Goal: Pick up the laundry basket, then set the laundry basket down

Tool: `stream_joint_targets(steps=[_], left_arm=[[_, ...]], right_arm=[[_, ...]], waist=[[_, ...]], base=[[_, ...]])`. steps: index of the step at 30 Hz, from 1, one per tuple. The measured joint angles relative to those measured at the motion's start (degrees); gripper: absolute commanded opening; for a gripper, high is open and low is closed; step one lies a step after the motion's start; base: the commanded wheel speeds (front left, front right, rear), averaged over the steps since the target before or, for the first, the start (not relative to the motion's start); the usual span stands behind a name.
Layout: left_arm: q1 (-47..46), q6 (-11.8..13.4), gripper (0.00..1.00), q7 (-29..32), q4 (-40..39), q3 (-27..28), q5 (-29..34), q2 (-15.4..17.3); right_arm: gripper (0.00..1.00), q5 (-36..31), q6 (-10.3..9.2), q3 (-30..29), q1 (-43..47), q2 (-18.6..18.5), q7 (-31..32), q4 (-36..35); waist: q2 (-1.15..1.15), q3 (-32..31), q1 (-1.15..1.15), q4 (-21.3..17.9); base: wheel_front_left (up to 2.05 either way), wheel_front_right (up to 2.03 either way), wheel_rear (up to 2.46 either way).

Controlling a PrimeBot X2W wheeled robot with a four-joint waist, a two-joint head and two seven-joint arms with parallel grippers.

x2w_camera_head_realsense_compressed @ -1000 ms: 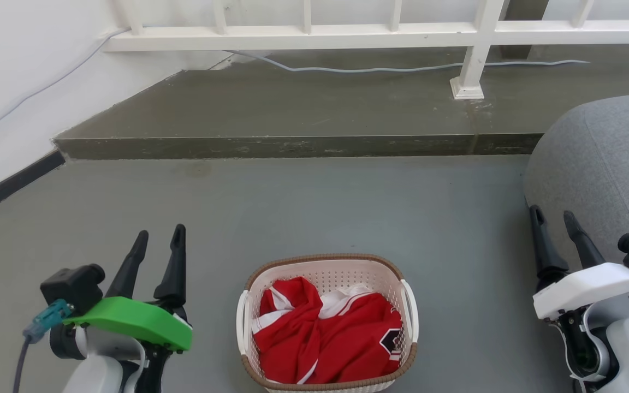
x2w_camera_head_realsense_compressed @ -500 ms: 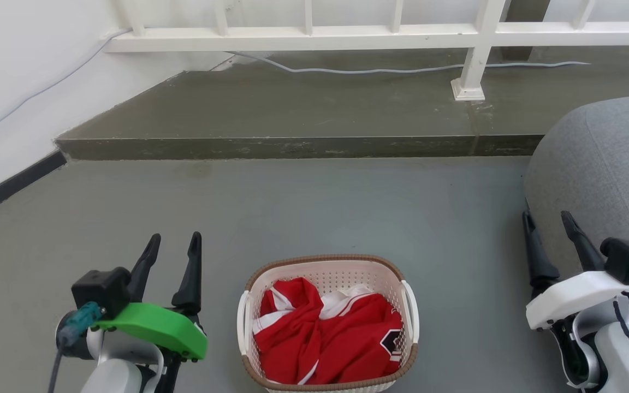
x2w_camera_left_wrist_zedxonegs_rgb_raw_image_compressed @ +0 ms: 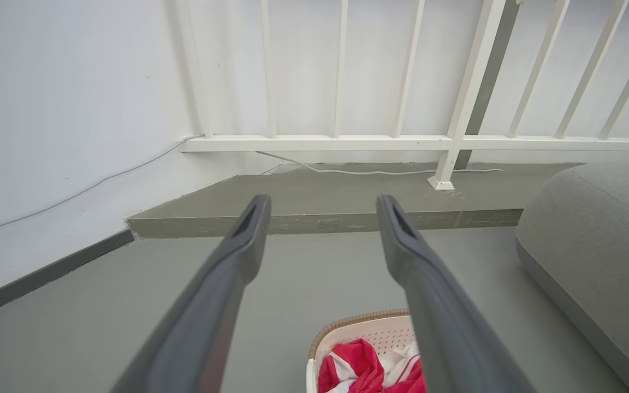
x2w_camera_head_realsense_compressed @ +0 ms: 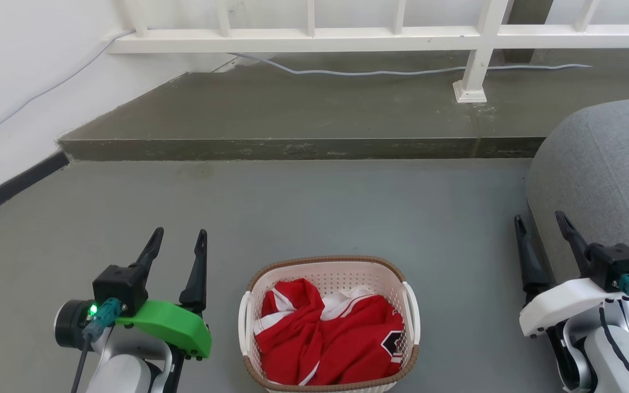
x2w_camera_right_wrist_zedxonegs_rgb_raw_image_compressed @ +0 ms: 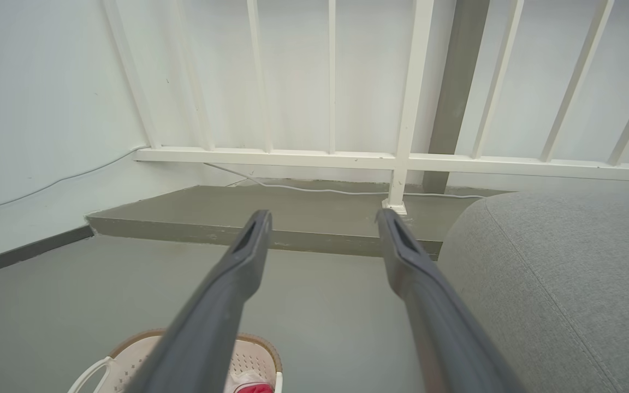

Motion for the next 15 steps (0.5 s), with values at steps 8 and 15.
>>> stream_joint_targets(steps=[8,15], left_arm=[[0.0,0.3,1.0,0.6,0.3,-0.1,0.3,0.1],[-0.1,0.7,1.0,0.6,0.4,-0.2,0.4,0.4]], right_arm=[[1.0,-0.2,0.05,0.0,0.0,0.4,0.0,0.9],[1.0,-0.1,0.08,-0.2,0.0,0.4,0.0,1.2]], waist=[[0.0,-0.1,0.0,-0.1],[0.0,0.0,0.0,-0.2]], base=[[0.0,0.0,0.0],[0.0,0.0,0.0]])
